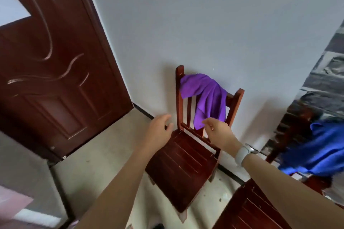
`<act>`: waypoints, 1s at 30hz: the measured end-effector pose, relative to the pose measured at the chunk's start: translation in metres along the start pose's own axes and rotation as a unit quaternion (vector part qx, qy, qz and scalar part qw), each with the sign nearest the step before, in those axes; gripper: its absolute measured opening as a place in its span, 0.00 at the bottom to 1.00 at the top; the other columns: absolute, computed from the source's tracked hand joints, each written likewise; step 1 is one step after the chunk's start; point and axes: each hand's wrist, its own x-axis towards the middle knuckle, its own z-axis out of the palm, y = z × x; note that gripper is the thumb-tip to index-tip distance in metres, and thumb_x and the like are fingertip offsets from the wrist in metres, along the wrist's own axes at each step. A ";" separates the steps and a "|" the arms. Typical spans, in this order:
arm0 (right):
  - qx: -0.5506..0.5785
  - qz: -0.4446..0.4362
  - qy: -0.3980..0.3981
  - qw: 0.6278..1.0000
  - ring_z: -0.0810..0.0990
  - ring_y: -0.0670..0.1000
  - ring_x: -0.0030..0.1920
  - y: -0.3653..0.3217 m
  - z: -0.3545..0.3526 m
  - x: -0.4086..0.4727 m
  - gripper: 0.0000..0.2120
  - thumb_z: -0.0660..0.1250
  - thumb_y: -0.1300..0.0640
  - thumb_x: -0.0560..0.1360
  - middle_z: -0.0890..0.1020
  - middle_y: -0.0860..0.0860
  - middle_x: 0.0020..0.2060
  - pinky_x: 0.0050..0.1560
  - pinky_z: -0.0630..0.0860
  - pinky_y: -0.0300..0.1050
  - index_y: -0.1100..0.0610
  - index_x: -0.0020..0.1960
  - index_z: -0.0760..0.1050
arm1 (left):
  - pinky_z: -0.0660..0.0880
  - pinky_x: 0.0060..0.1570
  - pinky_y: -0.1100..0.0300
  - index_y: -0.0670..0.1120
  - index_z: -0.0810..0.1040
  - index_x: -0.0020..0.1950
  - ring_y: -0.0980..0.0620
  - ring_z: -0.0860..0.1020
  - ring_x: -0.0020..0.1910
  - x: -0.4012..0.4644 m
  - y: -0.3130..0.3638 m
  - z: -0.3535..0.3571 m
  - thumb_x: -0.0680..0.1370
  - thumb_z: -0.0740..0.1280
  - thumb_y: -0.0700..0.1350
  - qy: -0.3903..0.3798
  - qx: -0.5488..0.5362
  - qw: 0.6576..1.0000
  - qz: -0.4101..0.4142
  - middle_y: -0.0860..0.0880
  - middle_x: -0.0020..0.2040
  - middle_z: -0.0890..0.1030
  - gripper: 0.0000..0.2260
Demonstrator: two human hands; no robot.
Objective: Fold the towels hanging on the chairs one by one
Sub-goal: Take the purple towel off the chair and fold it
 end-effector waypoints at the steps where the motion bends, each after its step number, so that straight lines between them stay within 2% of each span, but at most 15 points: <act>1: -0.007 0.011 0.018 1.000 0.79 0.58 0.52 0.004 0.000 0.021 0.12 0.57 0.60 0.77 0.82 0.57 0.50 0.51 0.72 0.46 0.60 0.55 0.77 | 0.66 0.63 0.58 0.44 0.70 0.67 0.49 0.71 0.64 0.027 -0.004 0.003 0.79 0.59 0.44 -0.009 -0.001 1.000 0.017 0.46 0.64 0.73 0.16; 4: -0.035 0.047 0.084 0.995 0.77 0.57 0.55 0.016 -0.003 0.083 0.13 0.58 0.60 0.77 0.80 0.56 0.54 0.55 0.72 0.48 0.59 0.57 0.76 | 0.70 0.61 0.53 0.44 0.73 0.64 0.46 0.74 0.60 0.109 -0.013 0.014 0.78 0.61 0.44 -0.030 -0.001 0.997 0.071 0.45 0.60 0.77 0.15; 9: -0.116 0.160 0.164 0.967 0.71 0.59 0.60 0.032 -0.007 0.171 0.15 0.57 0.58 0.77 0.77 0.58 0.57 0.59 0.70 0.51 0.58 0.60 0.74 | 0.69 0.59 0.54 0.43 0.74 0.62 0.45 0.74 0.59 0.230 -0.023 0.037 0.76 0.63 0.43 -0.091 0.004 0.981 0.174 0.44 0.58 0.77 0.14; 12: -0.191 0.240 0.146 0.940 0.68 0.59 0.63 0.041 -0.005 0.207 0.18 0.58 0.54 0.77 0.73 0.58 0.61 0.61 0.67 0.52 0.58 0.64 0.70 | 0.66 0.62 0.55 0.42 0.72 0.65 0.44 0.70 0.63 0.286 -0.023 0.050 0.77 0.63 0.43 -0.110 0.030 0.964 0.242 0.43 0.62 0.74 0.17; 15: -0.220 0.289 0.112 0.925 0.67 0.58 0.64 0.049 0.000 0.227 0.18 0.58 0.52 0.77 0.73 0.56 0.62 0.61 0.66 0.52 0.56 0.65 0.70 | 0.66 0.64 0.51 0.46 0.62 0.72 0.44 0.62 0.69 0.329 -0.017 0.069 0.77 0.63 0.49 -0.154 0.119 0.935 0.298 0.46 0.70 0.65 0.24; 16: -0.211 0.293 0.127 0.924 0.68 0.58 0.63 0.052 0.002 0.231 0.16 0.58 0.53 0.77 0.75 0.56 0.60 0.60 0.67 0.51 0.56 0.63 0.72 | 0.66 0.63 0.49 0.48 0.60 0.73 0.45 0.60 0.70 0.337 -0.014 0.075 0.77 0.62 0.51 -0.165 0.149 0.926 0.305 0.47 0.71 0.63 0.25; 18: -0.175 0.296 0.176 0.922 0.69 0.58 0.59 0.054 0.004 0.236 0.12 0.59 0.56 0.77 0.77 0.56 0.55 0.57 0.68 0.50 0.58 0.57 0.75 | 0.66 0.60 0.50 0.49 0.65 0.69 0.46 0.63 0.68 0.348 -0.011 0.084 0.77 0.61 0.52 -0.142 0.158 0.926 0.312 0.49 0.69 0.67 0.21; 21: -0.146 0.290 0.212 0.922 0.71 0.58 0.57 0.053 0.004 0.237 0.09 0.58 0.59 0.77 0.77 0.57 0.51 0.53 0.69 0.50 0.61 0.51 0.75 | 0.67 0.52 0.52 0.44 0.75 0.57 0.44 0.73 0.58 0.356 -0.010 0.088 0.78 0.62 0.46 -0.080 0.056 0.940 0.328 0.46 0.57 0.78 0.10; 24: -0.103 0.283 0.228 0.926 0.71 0.57 0.56 0.053 0.009 0.228 0.10 0.56 0.60 0.78 0.77 0.57 0.52 0.55 0.70 0.50 0.62 0.51 0.74 | 0.67 0.43 0.58 0.40 0.76 0.48 0.43 0.77 0.47 0.354 -0.015 0.081 0.76 0.64 0.41 -0.109 -0.060 0.939 0.320 0.43 0.45 0.80 0.05; 28: 0.060 0.274 0.309 0.909 0.74 0.55 0.55 0.047 0.020 0.211 0.09 0.60 0.62 0.76 0.78 0.56 0.51 0.58 0.70 0.44 0.62 0.54 0.74 | 0.64 0.40 0.63 0.40 0.75 0.49 0.45 0.78 0.44 0.323 -0.034 0.068 0.77 0.64 0.40 -0.180 -0.082 0.923 0.331 0.48 0.42 0.78 0.04; 30: 0.132 0.283 0.329 0.891 0.75 0.53 0.52 0.043 0.028 0.203 0.11 0.61 0.63 0.76 0.77 0.57 0.53 0.53 0.68 0.37 0.62 0.58 0.73 | 0.66 0.42 0.64 0.41 0.76 0.54 0.46 0.79 0.47 0.303 -0.048 0.063 0.78 0.62 0.41 -0.214 -0.073 0.910 0.346 0.48 0.46 0.80 0.07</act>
